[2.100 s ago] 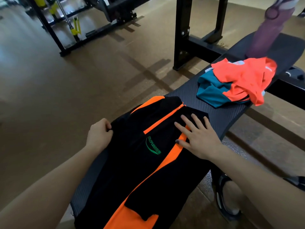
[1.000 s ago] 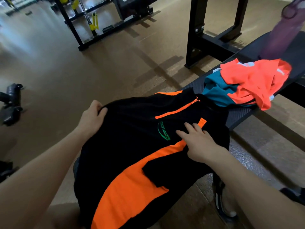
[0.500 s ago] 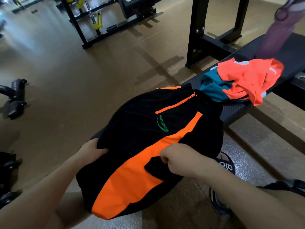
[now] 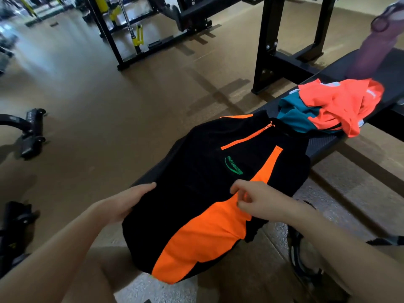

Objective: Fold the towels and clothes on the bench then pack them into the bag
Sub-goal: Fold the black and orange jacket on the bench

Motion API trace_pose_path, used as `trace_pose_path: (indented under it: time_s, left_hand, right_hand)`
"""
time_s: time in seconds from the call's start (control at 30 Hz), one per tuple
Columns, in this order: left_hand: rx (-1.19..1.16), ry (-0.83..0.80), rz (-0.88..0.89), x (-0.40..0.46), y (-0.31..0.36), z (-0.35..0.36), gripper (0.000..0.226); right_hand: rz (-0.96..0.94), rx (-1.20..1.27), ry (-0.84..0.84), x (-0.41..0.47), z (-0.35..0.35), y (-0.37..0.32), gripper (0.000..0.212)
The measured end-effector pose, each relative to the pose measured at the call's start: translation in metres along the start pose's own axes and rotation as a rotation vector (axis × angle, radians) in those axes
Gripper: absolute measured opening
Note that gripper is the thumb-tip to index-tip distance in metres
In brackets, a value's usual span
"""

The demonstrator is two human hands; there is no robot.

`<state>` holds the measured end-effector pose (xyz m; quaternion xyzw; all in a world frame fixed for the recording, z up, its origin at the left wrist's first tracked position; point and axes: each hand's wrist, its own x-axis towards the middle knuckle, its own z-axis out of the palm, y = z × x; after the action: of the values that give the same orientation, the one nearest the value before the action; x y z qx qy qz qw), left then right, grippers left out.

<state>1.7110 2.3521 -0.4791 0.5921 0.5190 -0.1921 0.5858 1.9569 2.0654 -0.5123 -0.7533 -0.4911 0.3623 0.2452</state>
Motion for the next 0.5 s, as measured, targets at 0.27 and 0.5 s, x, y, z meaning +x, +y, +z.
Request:
trace_pose_path:
  time_s: [0.27,0.5]
  left_hand:
    - [0.017,0.171,0.089,-0.022,-0.040,-0.008,0.018]
    - [-0.214,0.364,0.347,-0.023,-0.018,-0.032,0.023]
  right_hand:
    - [-0.223,-0.637,0.065,0.036,0.052,-0.008,0.035]
    - [-0.091,-0.115,0.010,0.018,0.002,-0.014,0.014]
